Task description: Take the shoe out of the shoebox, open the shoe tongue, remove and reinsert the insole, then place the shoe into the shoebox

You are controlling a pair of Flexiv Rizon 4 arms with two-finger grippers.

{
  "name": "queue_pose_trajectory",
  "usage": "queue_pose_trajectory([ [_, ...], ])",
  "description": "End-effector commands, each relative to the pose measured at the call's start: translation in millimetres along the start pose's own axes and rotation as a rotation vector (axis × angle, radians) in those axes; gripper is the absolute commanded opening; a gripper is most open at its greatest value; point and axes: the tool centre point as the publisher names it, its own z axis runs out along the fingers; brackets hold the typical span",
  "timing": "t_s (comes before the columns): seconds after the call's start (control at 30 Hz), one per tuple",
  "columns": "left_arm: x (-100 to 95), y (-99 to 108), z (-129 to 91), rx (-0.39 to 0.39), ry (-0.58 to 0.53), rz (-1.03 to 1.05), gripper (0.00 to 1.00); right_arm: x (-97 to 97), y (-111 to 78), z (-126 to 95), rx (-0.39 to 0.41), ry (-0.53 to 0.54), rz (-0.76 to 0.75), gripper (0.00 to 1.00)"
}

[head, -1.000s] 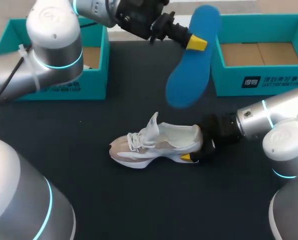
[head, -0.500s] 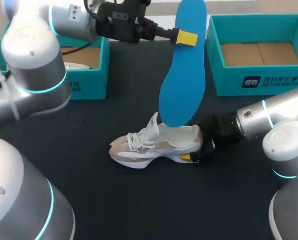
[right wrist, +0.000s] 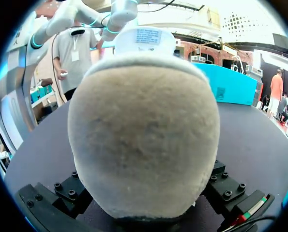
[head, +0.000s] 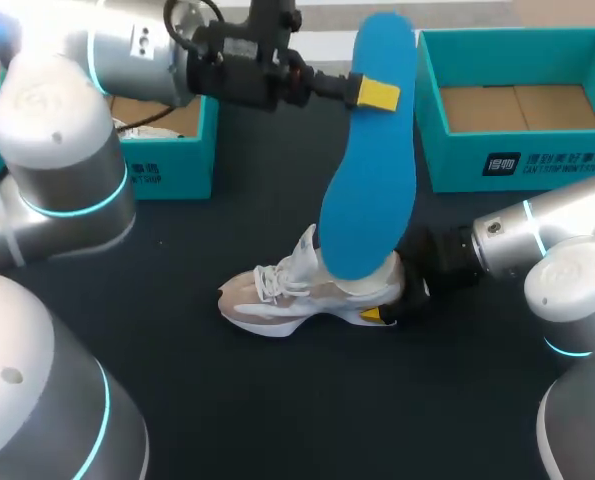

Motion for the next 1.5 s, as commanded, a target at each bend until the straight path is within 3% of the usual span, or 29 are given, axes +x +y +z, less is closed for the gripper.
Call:
queue_pose_trajectory([
  [0.03, 10.3, -13.6, -2.3, -0.059, -0.031, 0.004, 0.0, 0.9, -1.6, 2.7, 0.004, -0.001, 0.001, 0.0],
  [0.2, 30.6, -21.0, -3.1, -0.017, -0.045, -0.008, 0.0, 0.9, -1.6, 2.7, 0.004, -0.001, 0.001, 0.0],
  [0.43, 44.0, -20.0, -3.1, 0.089, -0.019, -0.065, 0.0, 0.9, -1.6, 2.7, 0.004, -0.001, 0.001, 0.0],
  [0.7, 59.4, -8.1, -1.4, 0.031, 0.008, -0.108, 0.0, 0.9, -1.6, 2.7, 0.004, -0.001, 0.001, 0.0],
  [0.9, 65.3, -2.7, -2.4, 0.036, 0.011, -0.12, 0.0, 0.9, -1.6, 2.7, 0.004, -0.001, 0.001, 0.0],
  [1.5, 65.3, -2.7, -2.4, 0.036, 0.011, -0.12, 0.0, 0.9, -1.6, 2.7, 0.004, -0.001, 0.001, 0.0],
])
